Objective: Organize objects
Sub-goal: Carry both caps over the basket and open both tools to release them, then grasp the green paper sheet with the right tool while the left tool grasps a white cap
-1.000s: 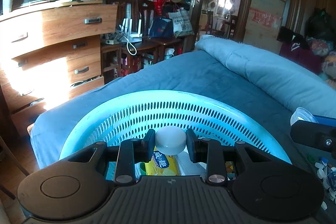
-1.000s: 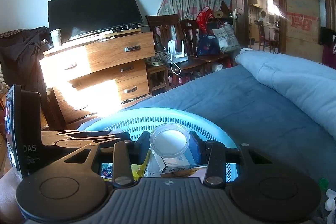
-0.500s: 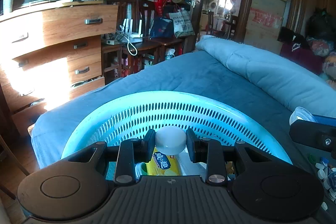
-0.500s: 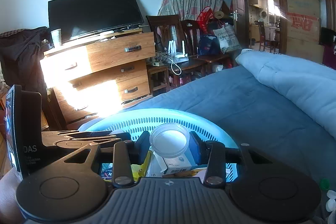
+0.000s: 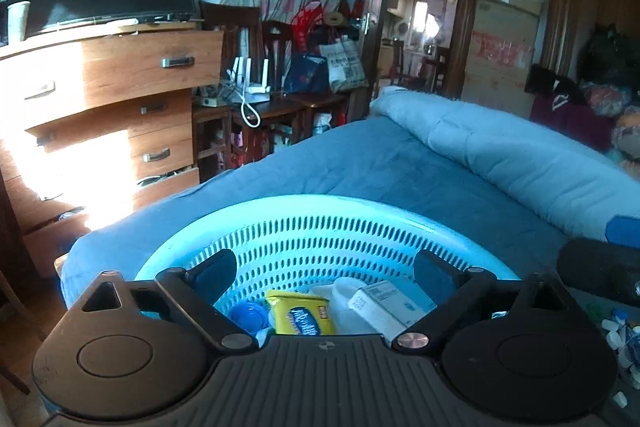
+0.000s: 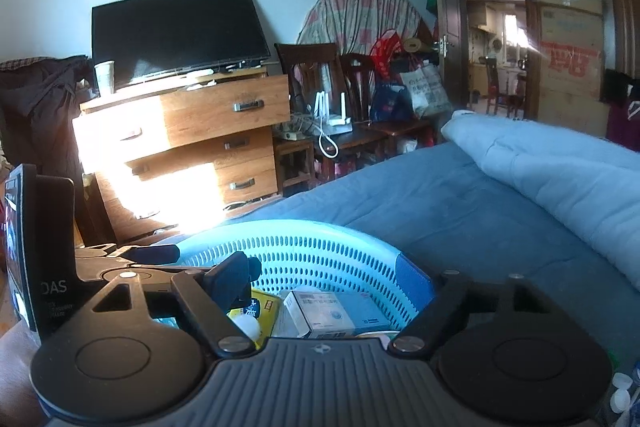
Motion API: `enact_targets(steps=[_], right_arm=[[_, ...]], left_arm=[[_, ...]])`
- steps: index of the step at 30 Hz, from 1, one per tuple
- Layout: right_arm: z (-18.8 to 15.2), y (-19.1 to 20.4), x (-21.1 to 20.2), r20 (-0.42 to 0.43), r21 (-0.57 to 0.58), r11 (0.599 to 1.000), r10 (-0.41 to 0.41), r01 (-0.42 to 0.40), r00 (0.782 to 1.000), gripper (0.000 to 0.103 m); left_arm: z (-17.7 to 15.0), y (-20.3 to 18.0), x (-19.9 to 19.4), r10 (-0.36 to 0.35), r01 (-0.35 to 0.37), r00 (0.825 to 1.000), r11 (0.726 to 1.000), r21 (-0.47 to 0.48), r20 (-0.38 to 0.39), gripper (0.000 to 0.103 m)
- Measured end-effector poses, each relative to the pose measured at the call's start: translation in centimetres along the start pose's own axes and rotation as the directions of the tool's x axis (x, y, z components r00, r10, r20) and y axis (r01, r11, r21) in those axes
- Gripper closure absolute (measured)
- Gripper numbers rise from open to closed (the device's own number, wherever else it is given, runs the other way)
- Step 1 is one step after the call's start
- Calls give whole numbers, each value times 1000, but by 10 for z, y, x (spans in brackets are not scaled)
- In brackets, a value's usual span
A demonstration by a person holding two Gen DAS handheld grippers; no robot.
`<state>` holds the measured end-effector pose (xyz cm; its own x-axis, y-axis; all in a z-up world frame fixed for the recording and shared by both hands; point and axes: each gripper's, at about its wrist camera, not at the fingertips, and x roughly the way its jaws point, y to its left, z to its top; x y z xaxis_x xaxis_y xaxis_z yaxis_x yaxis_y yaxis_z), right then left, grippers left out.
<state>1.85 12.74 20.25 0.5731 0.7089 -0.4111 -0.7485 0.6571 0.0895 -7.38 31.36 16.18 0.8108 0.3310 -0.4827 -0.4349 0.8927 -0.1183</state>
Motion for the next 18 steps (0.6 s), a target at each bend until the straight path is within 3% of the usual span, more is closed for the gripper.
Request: enact_targets(steps=[3,5,7,9,12,13,16,18], right_arm=[[-22,-19,-30,46,15,999,-47,46,998,14],[-51,-44,-52,44,39,995,-91,89,995,11],[-90,-82,-76,-11,53,990,-128,128,992,11],[-126,-123,-99,-99,7,984,-176,178,979,11],[-176,-200,-139,-269,-131,966,-250,222,930,11],[-190,-226,-151,-322,-162,961,-267,225,908,11],[-226,-297,-175,-480,-288,936,-323,201,816,14],[-241,-329,-181,-543,-348,924,-335,157,770,16]], left_arm=[[3,-12,-12,-78,78,996,997,13,33,7],[6,-29,-25,-160,158,985,987,35,65,7],[6,-52,-38,-272,267,960,961,76,71,7],[3,-82,-50,-404,394,914,908,139,46,6],[-11,-126,-56,-571,566,820,801,195,-36,2],[-19,-142,-55,-599,599,797,771,217,-72,2],[-49,-183,-44,-644,662,748,703,259,-163,2],[-70,-206,-31,-658,697,717,673,247,-230,2]])
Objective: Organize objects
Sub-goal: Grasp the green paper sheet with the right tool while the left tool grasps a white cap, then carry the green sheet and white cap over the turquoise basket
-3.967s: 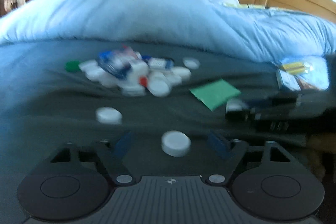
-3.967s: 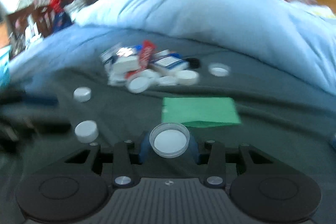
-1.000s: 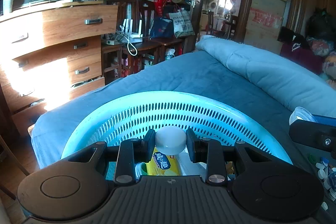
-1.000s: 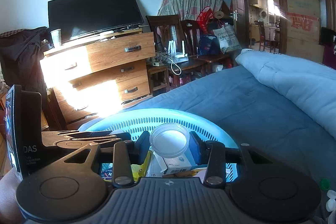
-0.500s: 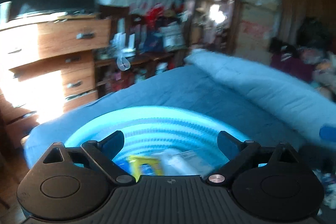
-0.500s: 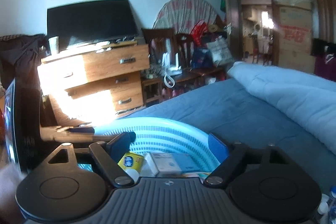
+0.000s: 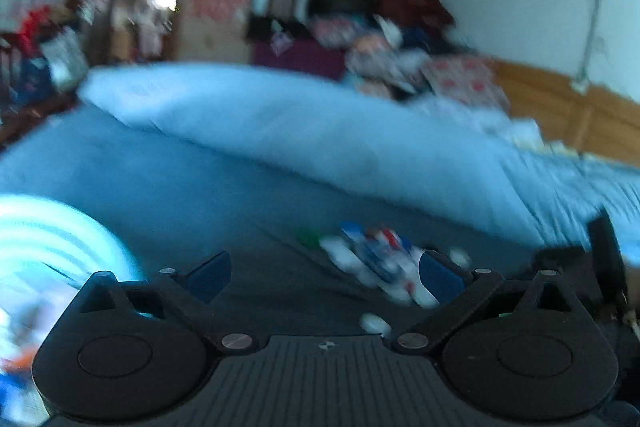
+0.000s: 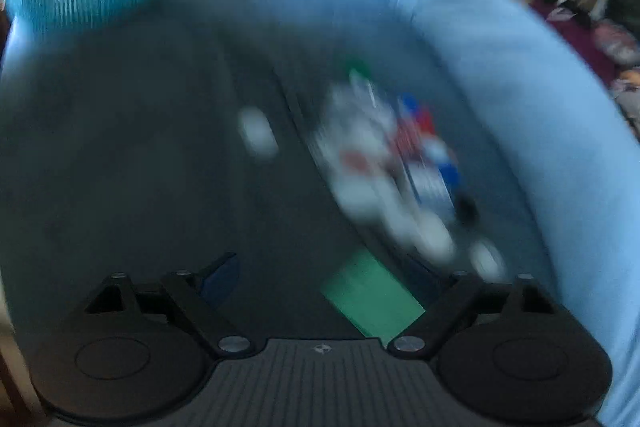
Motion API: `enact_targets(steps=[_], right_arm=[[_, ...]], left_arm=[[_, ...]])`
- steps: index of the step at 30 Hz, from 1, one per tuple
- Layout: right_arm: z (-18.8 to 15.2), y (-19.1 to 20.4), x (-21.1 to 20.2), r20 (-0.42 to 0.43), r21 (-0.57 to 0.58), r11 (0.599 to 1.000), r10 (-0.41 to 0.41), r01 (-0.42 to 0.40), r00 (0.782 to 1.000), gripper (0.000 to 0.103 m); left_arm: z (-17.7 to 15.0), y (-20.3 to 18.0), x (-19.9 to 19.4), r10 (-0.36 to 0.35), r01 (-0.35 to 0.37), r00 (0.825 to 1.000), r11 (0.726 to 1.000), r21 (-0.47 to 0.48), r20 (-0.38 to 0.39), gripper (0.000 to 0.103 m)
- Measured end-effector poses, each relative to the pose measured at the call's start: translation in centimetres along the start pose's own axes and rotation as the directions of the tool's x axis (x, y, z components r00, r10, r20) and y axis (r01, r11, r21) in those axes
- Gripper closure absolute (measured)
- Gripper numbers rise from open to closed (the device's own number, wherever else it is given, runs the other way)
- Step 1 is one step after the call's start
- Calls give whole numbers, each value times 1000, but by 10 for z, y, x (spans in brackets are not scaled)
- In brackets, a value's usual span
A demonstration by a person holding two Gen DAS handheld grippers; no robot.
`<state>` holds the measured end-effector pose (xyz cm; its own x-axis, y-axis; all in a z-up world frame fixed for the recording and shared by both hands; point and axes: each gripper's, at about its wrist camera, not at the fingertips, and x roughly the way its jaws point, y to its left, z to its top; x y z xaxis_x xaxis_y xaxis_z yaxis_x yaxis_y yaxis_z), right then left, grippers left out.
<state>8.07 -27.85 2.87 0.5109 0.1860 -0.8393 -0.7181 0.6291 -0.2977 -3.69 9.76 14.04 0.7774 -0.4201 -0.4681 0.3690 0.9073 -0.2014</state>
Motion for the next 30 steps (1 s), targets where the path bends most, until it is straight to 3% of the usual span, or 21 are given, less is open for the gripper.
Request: enact_targets(steps=[6,10,12,13,14,18,22,26,28,29,30], right_arm=[[-9,-39,46,-92,-79,989,114,-122,989,16],[-14,-56,64,-79,-9,974,223,-224,972,11],[-21,-65,61,-70,68,963,264,-259,962,22],[-24,-65,55,-56,92,963,258,-252,964,39],[-27,-62,48,-48,111,966,238,-232,970,45],[-45,-47,19,8,247,955,169,-166,986,48],[-64,-37,-8,117,503,850,114,-158,987,48],[-79,-19,-17,200,631,760,36,-157,979,48],[-77,-15,-16,221,658,737,7,-154,975,48],[-77,-13,-17,234,673,723,-10,-155,972,48],[-76,-12,-16,247,687,710,-27,-155,969,48]], left_arm=[[-33,-17,73,-108,107,985,994,-10,-137,5],[-46,-24,110,-138,142,972,990,4,-191,9],[-51,-29,125,-139,145,968,989,16,-209,12],[-56,-33,131,-140,149,967,988,26,-212,13],[-56,-36,140,-140,150,967,988,34,-213,14],[-64,-45,165,-132,151,967,986,76,-216,18],[-76,-55,187,-128,156,969,980,124,-210,22],[-87,-55,211,-98,127,968,986,110,-233,40],[-91,-57,215,-61,93,970,988,127,-237,46],[-92,-58,215,-45,79,972,987,139,-231,53],[-92,-59,213,-30,63,974,987,144,-226,71]])
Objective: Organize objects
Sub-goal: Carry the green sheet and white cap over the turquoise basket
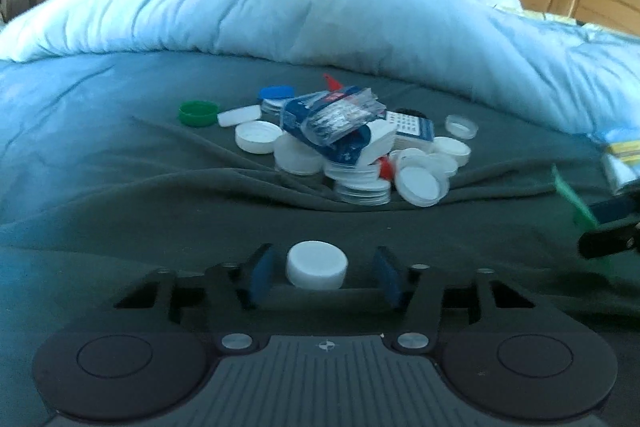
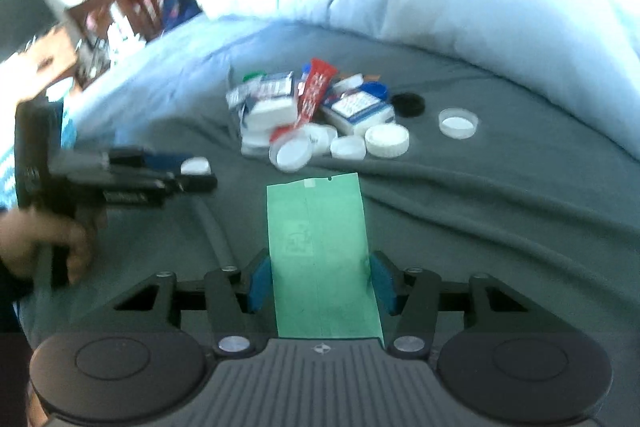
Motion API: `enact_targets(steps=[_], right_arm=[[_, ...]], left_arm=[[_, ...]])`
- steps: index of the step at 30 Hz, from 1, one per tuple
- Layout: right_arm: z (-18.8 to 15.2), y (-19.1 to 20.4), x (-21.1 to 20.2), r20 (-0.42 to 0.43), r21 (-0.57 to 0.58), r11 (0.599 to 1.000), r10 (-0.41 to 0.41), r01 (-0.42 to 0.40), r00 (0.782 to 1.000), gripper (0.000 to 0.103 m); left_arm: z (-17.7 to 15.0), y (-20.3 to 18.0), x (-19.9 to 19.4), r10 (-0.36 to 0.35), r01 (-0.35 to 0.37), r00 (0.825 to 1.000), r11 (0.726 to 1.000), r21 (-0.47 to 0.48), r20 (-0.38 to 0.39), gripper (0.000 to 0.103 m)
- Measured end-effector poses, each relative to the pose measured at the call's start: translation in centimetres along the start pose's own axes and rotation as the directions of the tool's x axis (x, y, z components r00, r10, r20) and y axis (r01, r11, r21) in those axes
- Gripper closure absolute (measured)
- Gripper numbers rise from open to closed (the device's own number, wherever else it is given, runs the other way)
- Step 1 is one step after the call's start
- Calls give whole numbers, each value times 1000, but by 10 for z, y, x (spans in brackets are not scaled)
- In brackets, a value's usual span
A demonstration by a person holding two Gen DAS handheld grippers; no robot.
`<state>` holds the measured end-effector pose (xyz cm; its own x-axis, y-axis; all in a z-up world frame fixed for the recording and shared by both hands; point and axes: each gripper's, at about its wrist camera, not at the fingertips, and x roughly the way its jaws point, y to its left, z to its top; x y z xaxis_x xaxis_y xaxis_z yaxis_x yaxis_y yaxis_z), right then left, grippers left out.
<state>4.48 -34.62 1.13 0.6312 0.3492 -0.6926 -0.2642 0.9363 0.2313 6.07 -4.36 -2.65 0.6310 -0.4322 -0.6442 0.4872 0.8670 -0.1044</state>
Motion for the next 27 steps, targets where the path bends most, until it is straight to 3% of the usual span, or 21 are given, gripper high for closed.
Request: enact_targets(steps=[6,10,14,17,21,25,27], right_arm=[[17,13,-11,131,48,998,-53,46,990,48],[47,49,-26,224,5,999,-39,39,974,48],[88,109,-39,320,-75,997,37,-14,947,48],[117,163,-47,371,-140,988,119,-71,921,48],[154,248,-50,384,-243,956,249,-163,889,47],[177,328,-42,335,-328,912,356,-246,872,47],[184,362,-34,299,-348,892,397,-288,868,47]], left_arm=[[17,4,-41,66,-60,995,995,-75,80,71],[45,13,-107,171,-149,967,981,-123,191,71],[65,38,-182,326,-277,911,937,-212,252,71],[70,63,-234,457,-385,842,881,-276,287,71],[62,108,-292,593,-482,761,788,-383,264,71],[44,147,-335,682,-544,703,697,-468,199,71],[33,168,-350,708,-563,689,656,-503,153,71]])
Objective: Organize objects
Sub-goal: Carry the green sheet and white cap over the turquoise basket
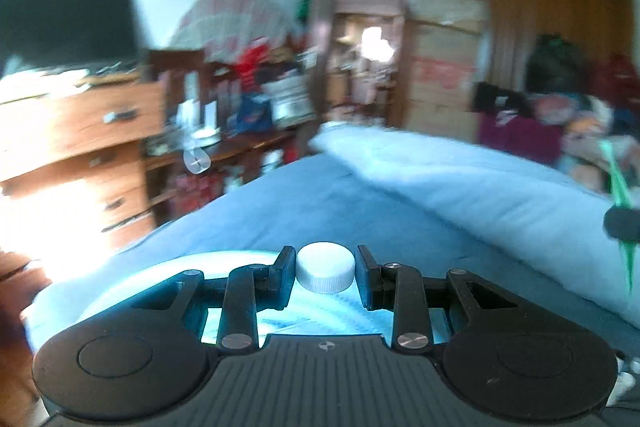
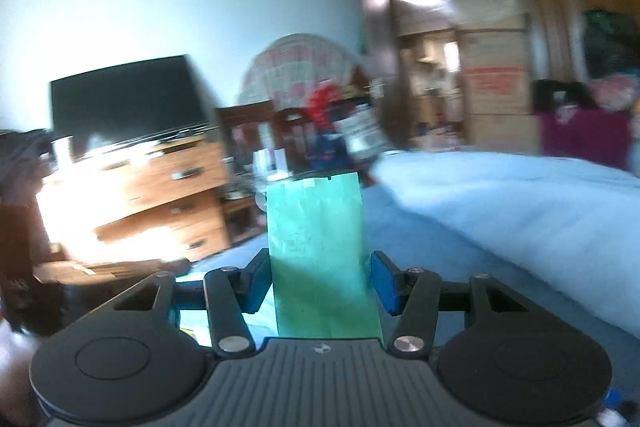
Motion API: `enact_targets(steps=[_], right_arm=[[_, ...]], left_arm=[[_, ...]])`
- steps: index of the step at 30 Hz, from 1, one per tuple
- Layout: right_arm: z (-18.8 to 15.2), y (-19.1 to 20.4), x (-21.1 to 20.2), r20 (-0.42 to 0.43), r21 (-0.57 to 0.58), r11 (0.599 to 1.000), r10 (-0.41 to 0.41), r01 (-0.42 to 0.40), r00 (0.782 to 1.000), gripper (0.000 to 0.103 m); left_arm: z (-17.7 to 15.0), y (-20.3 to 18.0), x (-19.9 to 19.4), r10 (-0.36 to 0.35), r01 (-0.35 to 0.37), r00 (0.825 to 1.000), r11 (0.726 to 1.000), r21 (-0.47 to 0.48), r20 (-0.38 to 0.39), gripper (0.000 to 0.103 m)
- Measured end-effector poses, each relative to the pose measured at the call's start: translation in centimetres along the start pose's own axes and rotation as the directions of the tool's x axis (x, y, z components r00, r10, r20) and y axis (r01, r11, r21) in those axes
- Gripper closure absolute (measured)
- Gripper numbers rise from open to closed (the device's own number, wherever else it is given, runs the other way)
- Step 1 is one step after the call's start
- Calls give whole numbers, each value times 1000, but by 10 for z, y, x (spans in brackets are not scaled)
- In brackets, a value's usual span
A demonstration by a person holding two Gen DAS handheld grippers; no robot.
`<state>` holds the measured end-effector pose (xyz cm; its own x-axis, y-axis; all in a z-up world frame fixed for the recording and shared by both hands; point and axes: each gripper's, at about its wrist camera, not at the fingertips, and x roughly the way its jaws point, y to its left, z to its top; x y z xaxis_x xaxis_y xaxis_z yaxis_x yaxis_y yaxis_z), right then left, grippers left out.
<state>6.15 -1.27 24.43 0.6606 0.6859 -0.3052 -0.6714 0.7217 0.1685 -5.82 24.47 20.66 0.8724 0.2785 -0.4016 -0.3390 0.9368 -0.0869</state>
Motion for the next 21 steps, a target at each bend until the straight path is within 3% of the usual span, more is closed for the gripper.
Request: enact_targets(steps=[5,10,14,21], right_arm=[[13,59,41,-94,-4,997,80,-81,992,47],[0,104,72,-187,-34,993,108,-116,976,47],[-9,124,88,-215,-39,992,110,-121,971,47],[-16,125,103,-225,-43,992,103,-116,969,47]], left_arm=[[-4,54,9,72,-77,994,995,-60,-76,71],[-15,77,16,85,-95,990,992,-86,-116,71],[-19,80,14,77,-88,990,992,-96,-120,71],[-21,83,20,74,-86,990,991,-103,-119,71]])
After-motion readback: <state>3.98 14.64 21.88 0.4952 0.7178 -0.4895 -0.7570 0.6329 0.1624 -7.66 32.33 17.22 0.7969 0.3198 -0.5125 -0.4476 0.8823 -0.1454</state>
